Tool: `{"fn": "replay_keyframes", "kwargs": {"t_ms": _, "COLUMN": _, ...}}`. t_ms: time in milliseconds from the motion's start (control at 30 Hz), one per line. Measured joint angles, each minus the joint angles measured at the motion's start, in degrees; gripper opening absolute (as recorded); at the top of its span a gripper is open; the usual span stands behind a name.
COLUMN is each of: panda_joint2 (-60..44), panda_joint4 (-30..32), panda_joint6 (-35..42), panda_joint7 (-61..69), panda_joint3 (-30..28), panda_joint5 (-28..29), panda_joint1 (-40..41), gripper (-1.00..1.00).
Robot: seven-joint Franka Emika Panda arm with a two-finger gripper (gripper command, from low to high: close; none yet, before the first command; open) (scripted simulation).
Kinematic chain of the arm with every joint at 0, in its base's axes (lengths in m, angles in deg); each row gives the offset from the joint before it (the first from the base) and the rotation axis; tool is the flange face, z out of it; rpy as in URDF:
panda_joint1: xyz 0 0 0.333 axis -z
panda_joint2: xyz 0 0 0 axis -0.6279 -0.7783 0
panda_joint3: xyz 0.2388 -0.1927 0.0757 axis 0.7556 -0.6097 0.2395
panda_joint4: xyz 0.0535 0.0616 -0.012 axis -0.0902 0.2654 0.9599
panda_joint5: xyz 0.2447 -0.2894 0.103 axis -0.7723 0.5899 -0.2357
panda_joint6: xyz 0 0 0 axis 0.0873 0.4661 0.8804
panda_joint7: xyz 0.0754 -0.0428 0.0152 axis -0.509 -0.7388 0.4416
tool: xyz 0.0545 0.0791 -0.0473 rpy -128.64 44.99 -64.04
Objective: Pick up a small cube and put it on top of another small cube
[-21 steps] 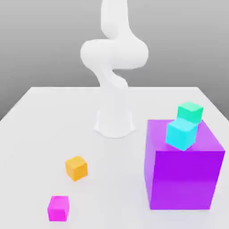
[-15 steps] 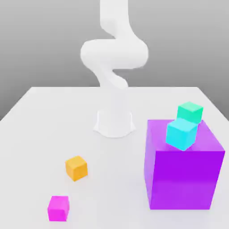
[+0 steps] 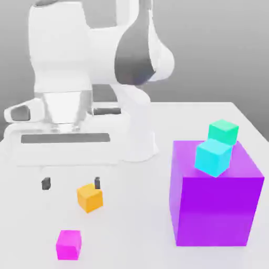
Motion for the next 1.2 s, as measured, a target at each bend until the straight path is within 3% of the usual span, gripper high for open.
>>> {"fn": "replay_keyframes", "kwargs": {"t_ms": 167, "panda_joint2": -10.2, "panda_joint4": 1.7, "panda_joint6": -4.5, "panda_joint7": 3.2, "panda_joint3": -0.4, "panda_joint5": -0.5, "panda_joint1": 2.1, "gripper": 0.00}}
{"fn": "replay_keyframes", "kwargs": {"t_ms": 333, "panda_joint2": -20.6, "panda_joint4": 0.0, "panda_joint6": -12.0, "panda_joint7": 6.7, "panda_joint3": 3.9, "panda_joint5": -4.5, "panda_joint1": 6.0, "gripper": 0.00}}
{"fn": "replay_keyframes", "kwargs": {"t_ms": 367, "panda_joint2": -21.8, "panda_joint4": -0.3, "panda_joint6": -12.9, "panda_joint7": 7.1, "panda_joint3": 4.5, "panda_joint5": -5.0, "panda_joint1": 6.5, "gripper": -1.00}}
{"fn": "replay_keyframes", "kwargs": {"t_ms": 667, "panda_joint2": -18.4, "panda_joint4": 0.5, "panda_joint6": -10.3, "panda_joint7": 5.7, "panda_joint3": 3.0, "panda_joint5": -3.1, "panda_joint1": 5.5, "gripper": -1.00}}
{"fn": "replay_keyframes", "kwargs": {"t_ms": 767, "panda_joint2": -12.4, "panda_joint4": 1.7, "panda_joint6": -5.6, "panda_joint7": 3.5, "panda_joint3": 1.3, "panda_joint5": -0.2, "panda_joint1": 3.9, "gripper": -1.00}}
{"fn": "replay_keyframes", "kwargs": {"t_ms": 1200, "panda_joint2": 14.3, "panda_joint4": -1.5, "panda_joint6": 24.0, "panda_joint7": 2.2, "panda_joint3": 12.7, "panda_joint5": 3.6, "panda_joint1": -12.9, "gripper": -1.00}}
